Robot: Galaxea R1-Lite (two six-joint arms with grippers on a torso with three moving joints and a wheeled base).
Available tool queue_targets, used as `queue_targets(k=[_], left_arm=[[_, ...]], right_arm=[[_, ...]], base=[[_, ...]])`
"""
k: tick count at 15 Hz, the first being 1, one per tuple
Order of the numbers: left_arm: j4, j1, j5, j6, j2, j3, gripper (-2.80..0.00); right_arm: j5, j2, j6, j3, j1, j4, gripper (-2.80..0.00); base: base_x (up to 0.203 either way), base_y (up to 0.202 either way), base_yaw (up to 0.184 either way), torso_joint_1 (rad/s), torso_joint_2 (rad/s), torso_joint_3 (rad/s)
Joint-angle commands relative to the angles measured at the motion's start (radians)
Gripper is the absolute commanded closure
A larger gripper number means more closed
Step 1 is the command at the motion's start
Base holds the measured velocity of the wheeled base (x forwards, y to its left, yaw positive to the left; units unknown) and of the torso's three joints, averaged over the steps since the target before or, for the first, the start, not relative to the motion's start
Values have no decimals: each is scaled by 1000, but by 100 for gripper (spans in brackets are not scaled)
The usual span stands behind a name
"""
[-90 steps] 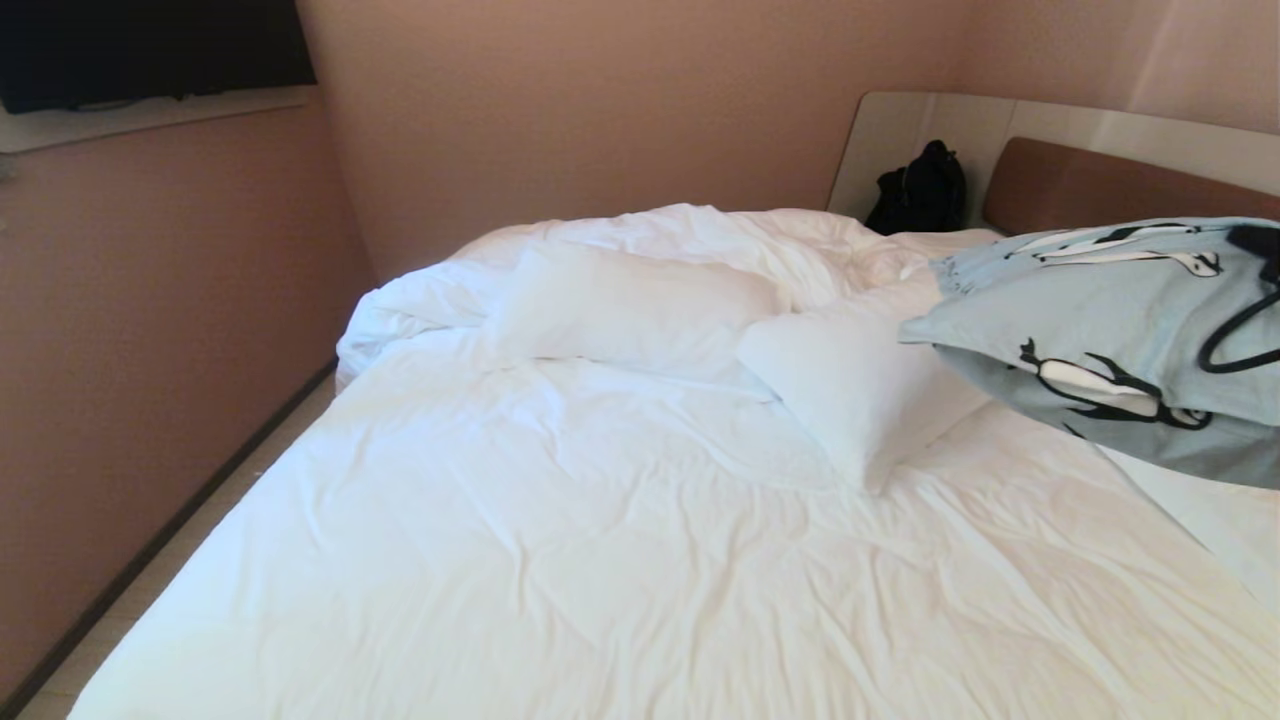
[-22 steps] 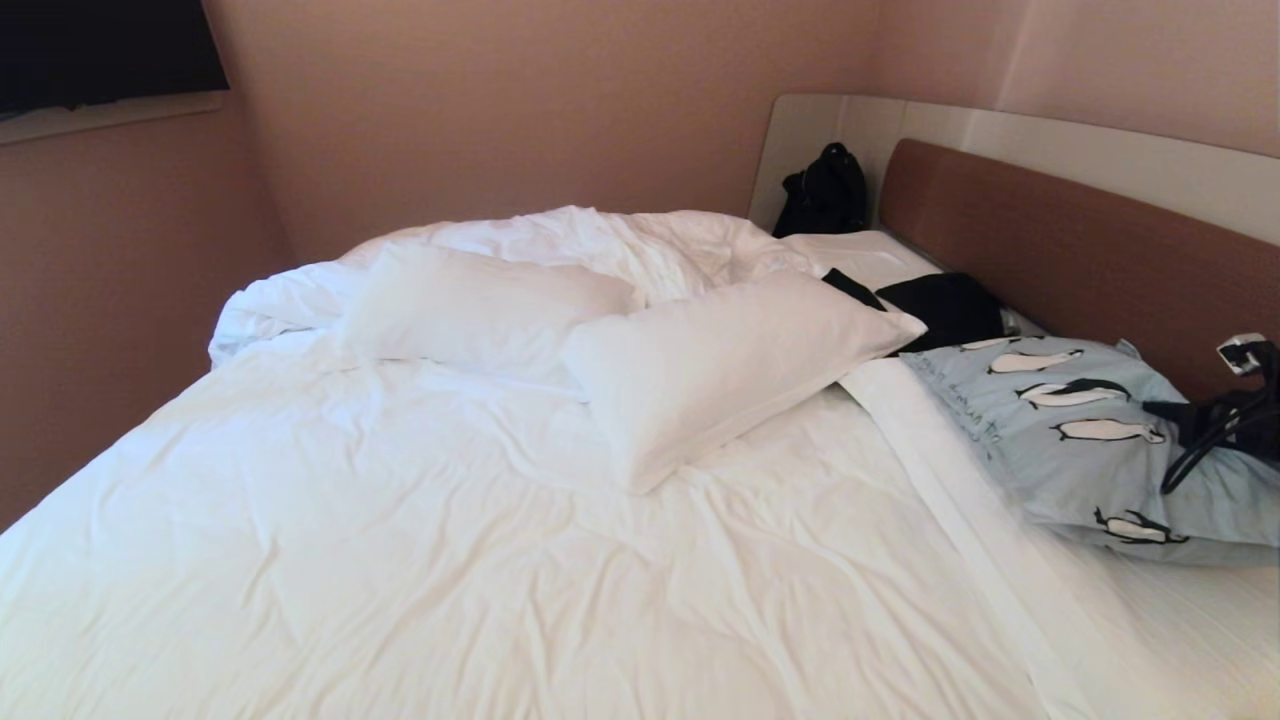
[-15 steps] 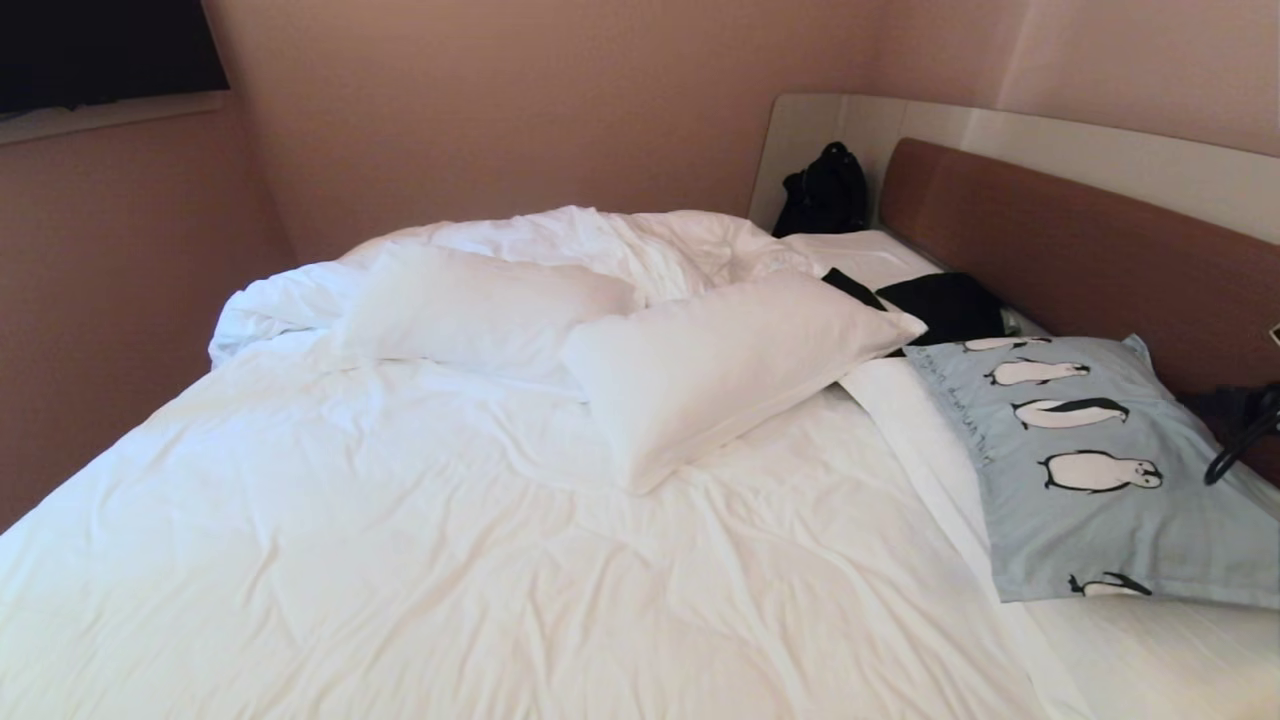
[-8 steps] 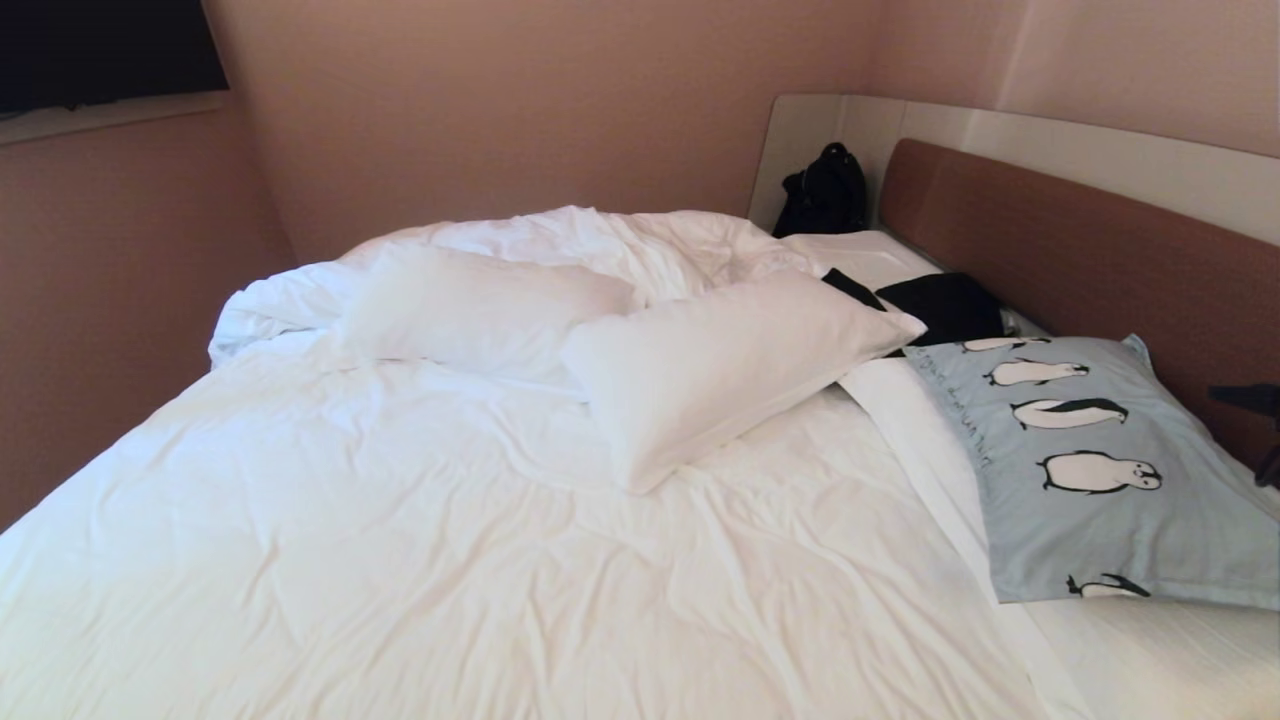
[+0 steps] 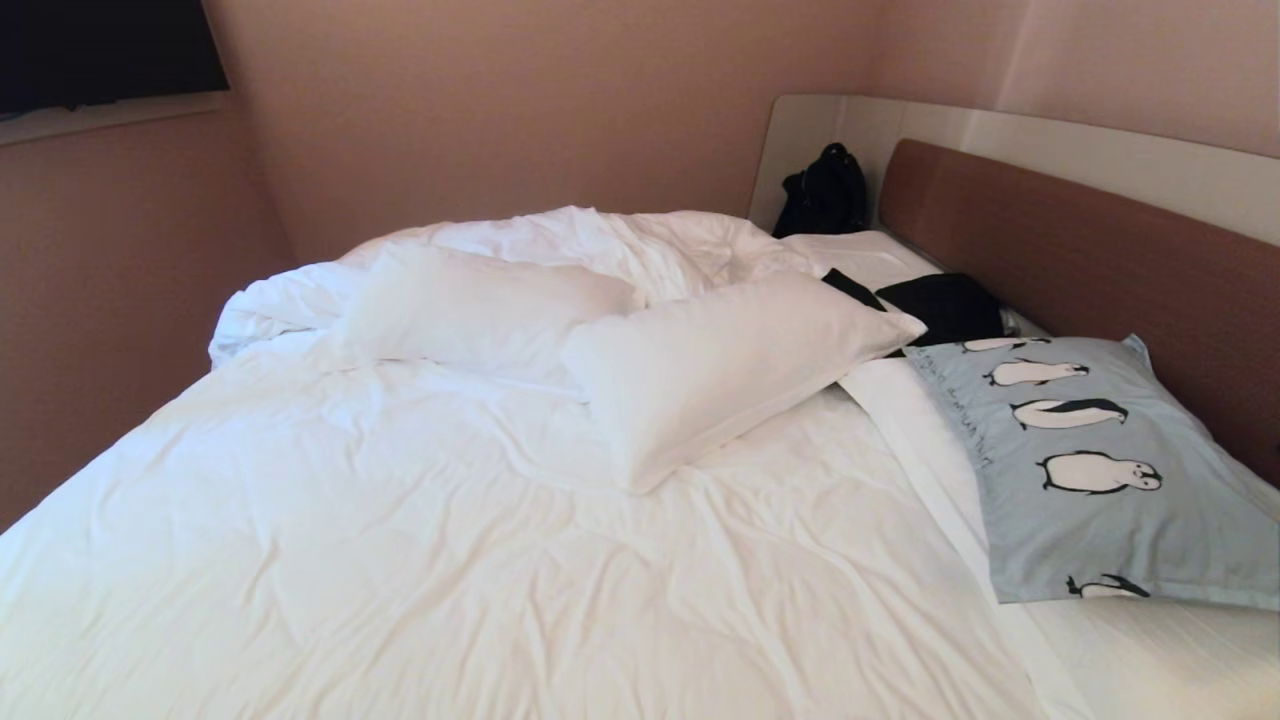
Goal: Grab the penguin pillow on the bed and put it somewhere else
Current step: Place the pillow at the bedside
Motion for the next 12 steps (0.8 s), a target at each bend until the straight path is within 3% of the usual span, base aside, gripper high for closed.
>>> queue_targets(k=[1, 3, 4, 6, 8, 10, 12], left_arm=[[0, 0, 0, 0, 0, 0, 0], [0, 0, 0, 0, 0, 0, 0], [0, 0, 0, 0, 0, 0, 0], [0, 0, 0, 1, 0, 0, 0], [0, 0, 0, 1, 0, 0, 0], [0, 0, 0, 0, 0, 0, 0], [0, 0, 0, 2, 0, 0, 0]], right_arm=[[-49, -2, 211, 46, -12, -1, 0], [-91, 34, 262, 63, -15, -3, 0], [-94, 49, 289, 64, -23, -4, -280], [-96, 76, 314, 57, -35, -6, -280], [-98, 109, 279, 46, -56, -13, -280], [-95, 158, 151, -1, -76, -28, -280], [-98, 200, -47, -58, -83, -36, -280]], base=[[0, 0, 0, 0, 0, 0], [0, 0, 0, 0, 0, 0], [0, 0, 0, 0, 0, 0], [0, 0, 0, 0, 0, 0], [0, 0, 0, 0, 0, 0], [0, 0, 0, 0, 0, 0], [0, 0, 0, 0, 0, 0]])
